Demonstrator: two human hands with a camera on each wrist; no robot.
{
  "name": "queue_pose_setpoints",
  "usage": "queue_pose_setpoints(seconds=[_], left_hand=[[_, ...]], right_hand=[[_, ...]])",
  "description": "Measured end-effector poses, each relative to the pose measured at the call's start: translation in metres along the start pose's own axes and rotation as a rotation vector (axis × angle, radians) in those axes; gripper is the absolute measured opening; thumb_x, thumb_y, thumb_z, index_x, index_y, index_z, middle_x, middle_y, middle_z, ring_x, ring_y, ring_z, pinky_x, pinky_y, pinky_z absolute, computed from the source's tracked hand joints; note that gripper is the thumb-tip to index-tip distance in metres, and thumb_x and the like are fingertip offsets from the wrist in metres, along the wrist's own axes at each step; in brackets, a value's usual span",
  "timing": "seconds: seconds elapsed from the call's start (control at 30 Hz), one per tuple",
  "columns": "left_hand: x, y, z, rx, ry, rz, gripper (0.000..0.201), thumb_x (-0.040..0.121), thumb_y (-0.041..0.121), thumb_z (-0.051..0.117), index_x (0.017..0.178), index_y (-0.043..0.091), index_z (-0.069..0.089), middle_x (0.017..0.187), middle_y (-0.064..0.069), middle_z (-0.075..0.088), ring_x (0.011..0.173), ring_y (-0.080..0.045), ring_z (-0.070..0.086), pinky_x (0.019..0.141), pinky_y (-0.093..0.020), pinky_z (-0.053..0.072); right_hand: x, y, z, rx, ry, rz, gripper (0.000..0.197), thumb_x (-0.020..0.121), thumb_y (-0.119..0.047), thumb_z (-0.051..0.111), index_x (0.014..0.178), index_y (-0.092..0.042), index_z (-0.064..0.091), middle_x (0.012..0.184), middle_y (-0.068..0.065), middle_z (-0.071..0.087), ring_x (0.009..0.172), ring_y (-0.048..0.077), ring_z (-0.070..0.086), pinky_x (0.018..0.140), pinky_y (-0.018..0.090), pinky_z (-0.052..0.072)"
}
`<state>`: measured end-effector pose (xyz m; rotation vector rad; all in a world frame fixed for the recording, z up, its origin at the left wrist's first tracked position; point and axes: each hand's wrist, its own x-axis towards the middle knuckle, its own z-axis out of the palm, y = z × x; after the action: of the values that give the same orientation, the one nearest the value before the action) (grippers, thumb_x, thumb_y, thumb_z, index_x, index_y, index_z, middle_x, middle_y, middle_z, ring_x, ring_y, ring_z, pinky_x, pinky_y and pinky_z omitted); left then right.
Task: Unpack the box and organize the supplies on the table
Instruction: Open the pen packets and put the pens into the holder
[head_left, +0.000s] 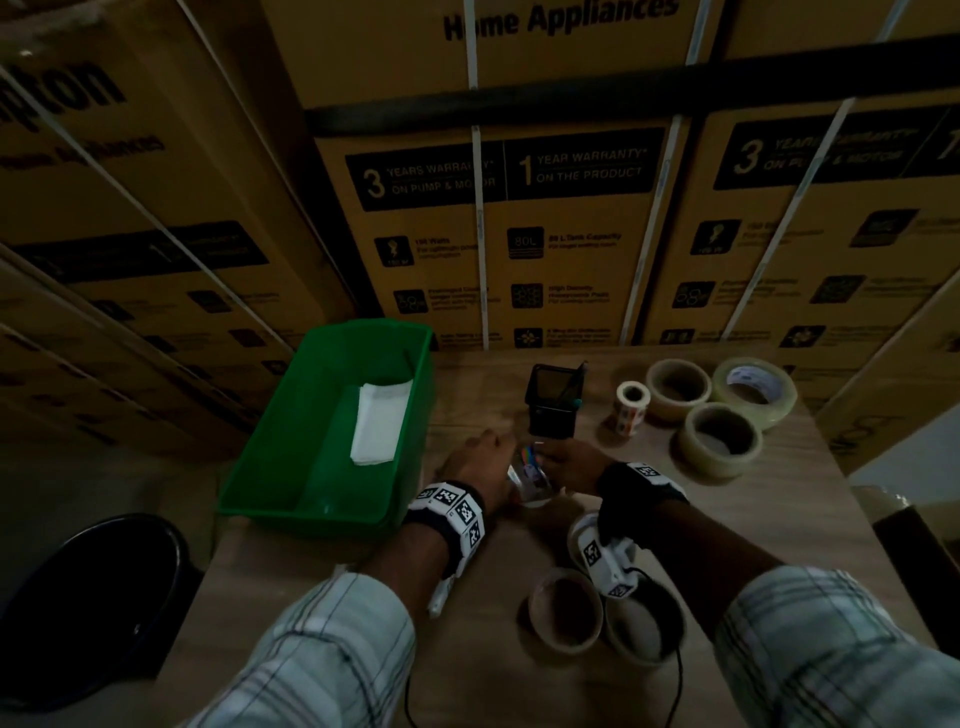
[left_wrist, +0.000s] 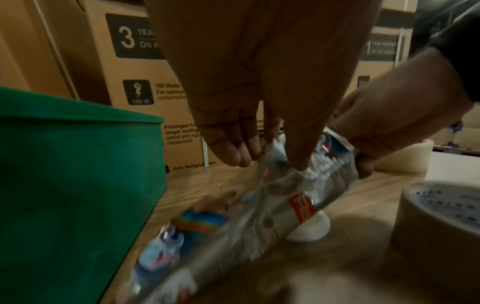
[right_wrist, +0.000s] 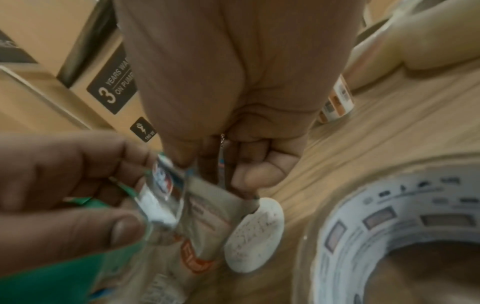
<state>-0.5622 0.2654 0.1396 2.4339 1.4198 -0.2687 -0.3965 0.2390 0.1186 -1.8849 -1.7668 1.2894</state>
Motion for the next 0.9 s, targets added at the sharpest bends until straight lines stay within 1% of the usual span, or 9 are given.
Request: queue_pose_setpoints(seconds=[0.1, 0.23, 0.33, 0.43, 0.57, 0.67, 0.73, 0.8, 0.9], left_hand=[[-0.002, 0.001, 0.006, -0.018, 0.039, -0.035, 0.062, 0.086, 0.033, 0.062, 0.139, 0.016, 0.037, 0.137, -0.012, 0.041, 0.122, -0.034, 0.046, 0.096, -0.042, 0.045], [0.002, 0.000, 0.012, 0.020, 0.117, -0.081, 0.066, 0.080, 0.038, 0.064, 0.136, 0.012, 0.039, 0.134, -0.014, 0.046, 0.119, -0.033, 0.048, 0.099, -0.040, 0.042], [0.005, -0.006, 0.022, 0.050, 0.069, -0.125, 0.065, 0.085, 0.035, 0.059, 0.140, 0.012, 0.036, 0.140, -0.014, 0.044, 0.126, -0.033, 0.045, 0.106, -0.041, 0.037], [0.004, -0.010, 0.029, 0.063, 0.077, -0.152, 0.044, 0.092, 0.032, 0.048, 0.133, 0.016, 0.046, 0.135, -0.010, 0.053, 0.122, -0.030, 0.051, 0.102, -0.039, 0.040], [0.003, -0.008, 0.031, 0.126, 0.028, -0.110, 0.032, 0.093, 0.023, 0.048, 0.122, 0.014, 0.059, 0.126, -0.010, 0.061, 0.115, -0.032, 0.057, 0.099, -0.039, 0.045], [0.002, -0.006, 0.031, 0.115, 0.031, -0.115, 0.029, 0.092, 0.024, 0.049, 0.113, 0.016, 0.067, 0.119, -0.008, 0.067, 0.109, -0.029, 0.063, 0.095, -0.039, 0.051], [0.000, -0.003, 0.030, 0.119, 0.012, -0.136, 0.027, 0.092, 0.022, 0.050, 0.110, 0.016, 0.070, 0.115, -0.007, 0.069, 0.106, -0.029, 0.064, 0.092, -0.040, 0.053], [-0.003, 0.000, 0.028, 0.140, 0.022, -0.125, 0.027, 0.091, 0.020, 0.050, 0.109, 0.015, 0.070, 0.113, -0.008, 0.070, 0.106, -0.030, 0.064, 0.090, -0.040, 0.054], [-0.004, 0.007, 0.021, 0.186, 0.035, -0.103, 0.029, 0.094, 0.020, 0.046, 0.113, 0.014, 0.068, 0.114, -0.011, 0.068, 0.109, -0.032, 0.061, 0.091, -0.040, 0.051]], right_hand=[[0.000, -0.004, -0.002, 0.101, -0.005, 0.036, 0.033, 0.102, -0.023, 0.035, 0.113, -0.002, 0.058, 0.067, -0.004, 0.048, 0.056, 0.009, 0.044, 0.042, 0.008, 0.035], [0.004, -0.004, -0.002, 0.211, 0.049, 0.074, 0.033, 0.102, -0.034, 0.033, 0.097, -0.013, 0.058, 0.069, 0.001, 0.051, 0.055, 0.012, 0.044, 0.046, 0.021, 0.032], [0.004, -0.007, -0.003, 0.261, 0.072, 0.097, 0.038, 0.101, -0.041, 0.031, 0.093, -0.018, 0.059, 0.071, 0.000, 0.056, 0.060, 0.014, 0.048, 0.048, 0.021, 0.032], [0.000, -0.011, -0.004, 0.281, 0.082, 0.081, 0.037, 0.101, -0.042, 0.031, 0.081, -0.024, 0.056, 0.068, -0.001, 0.054, 0.060, 0.014, 0.049, 0.048, 0.022, 0.034], [-0.002, -0.006, -0.003, 0.351, 0.025, 0.127, 0.031, 0.101, -0.032, 0.037, 0.094, -0.013, 0.059, 0.069, 0.006, 0.054, 0.054, 0.015, 0.047, 0.044, 0.020, 0.031], [0.000, 0.001, -0.004, 0.680, -0.083, 0.178, 0.034, 0.101, -0.019, 0.036, 0.075, -0.006, 0.053, 0.052, 0.005, 0.052, 0.037, 0.012, 0.046, 0.035, 0.016, 0.030], [-0.001, 0.001, -0.004, 0.745, -0.052, 0.172, 0.035, 0.100, -0.005, 0.034, 0.069, -0.004, 0.052, 0.046, 0.005, 0.053, 0.029, 0.007, 0.047, 0.032, 0.014, 0.035], [-0.005, 0.000, -0.001, 0.764, -0.025, 0.167, 0.034, 0.097, 0.006, 0.035, 0.069, -0.003, 0.053, 0.042, -0.003, 0.056, 0.032, 0.004, 0.052, 0.038, 0.014, 0.041], [0.000, 0.009, 0.003, 0.309, 0.043, 0.157, 0.016, 0.092, 0.000, 0.051, 0.087, -0.008, 0.064, 0.069, -0.008, 0.062, 0.068, 0.007, 0.057, 0.066, 0.019, 0.042]])
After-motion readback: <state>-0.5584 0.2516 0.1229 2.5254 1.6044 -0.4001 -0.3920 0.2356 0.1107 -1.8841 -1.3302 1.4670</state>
